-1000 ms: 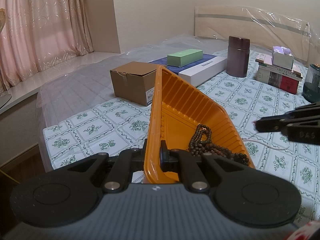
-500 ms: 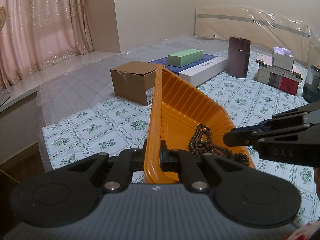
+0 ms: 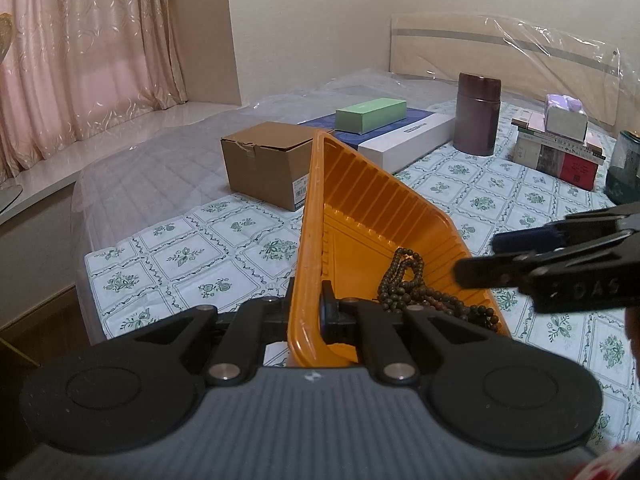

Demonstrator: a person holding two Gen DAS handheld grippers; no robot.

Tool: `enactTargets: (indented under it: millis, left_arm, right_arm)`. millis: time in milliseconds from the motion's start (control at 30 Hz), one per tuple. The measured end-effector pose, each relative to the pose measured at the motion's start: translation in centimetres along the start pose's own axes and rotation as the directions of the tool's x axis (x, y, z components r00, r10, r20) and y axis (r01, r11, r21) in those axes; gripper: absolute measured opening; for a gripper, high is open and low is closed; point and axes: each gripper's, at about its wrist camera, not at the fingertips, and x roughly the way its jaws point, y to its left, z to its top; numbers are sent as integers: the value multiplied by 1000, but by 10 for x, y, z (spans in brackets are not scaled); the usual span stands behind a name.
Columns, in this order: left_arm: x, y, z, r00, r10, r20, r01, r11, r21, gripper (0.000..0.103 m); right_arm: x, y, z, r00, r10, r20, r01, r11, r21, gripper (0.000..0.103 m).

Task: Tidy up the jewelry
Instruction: 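Carry the pearl earring with the right gripper and drop it into the tray, then move the right gripper to the pearl strand and pinch it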

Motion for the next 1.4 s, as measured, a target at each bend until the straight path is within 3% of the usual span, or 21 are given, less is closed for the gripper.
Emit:
enactTargets:
  millis: [233, 600, 867, 1400]
  left_arm:
    - [0, 0, 0, 1000, 0, -1, 0, 1000, -2, 7]
    - [2, 1, -1, 1000, 2, -2, -2, 1000, 2, 7]
    - [3, 0, -2, 1000, 3, -3, -3, 1000, 6, 7]
    - [3, 0, -1, 1000, 3, -2, -3, 1000, 5, 7]
  right_arm:
    - [-27, -39, -16, 991, -131, 23, 129, 989, 69, 57]
    - [-68, -116, -63, 944, -324, -61, 330, 924, 195, 57]
    - [-82, -134, -83, 928, -358, -100, 371, 903, 215, 57]
    - [-59, -143, -93, 915, -376, -147, 397, 906, 146, 57]
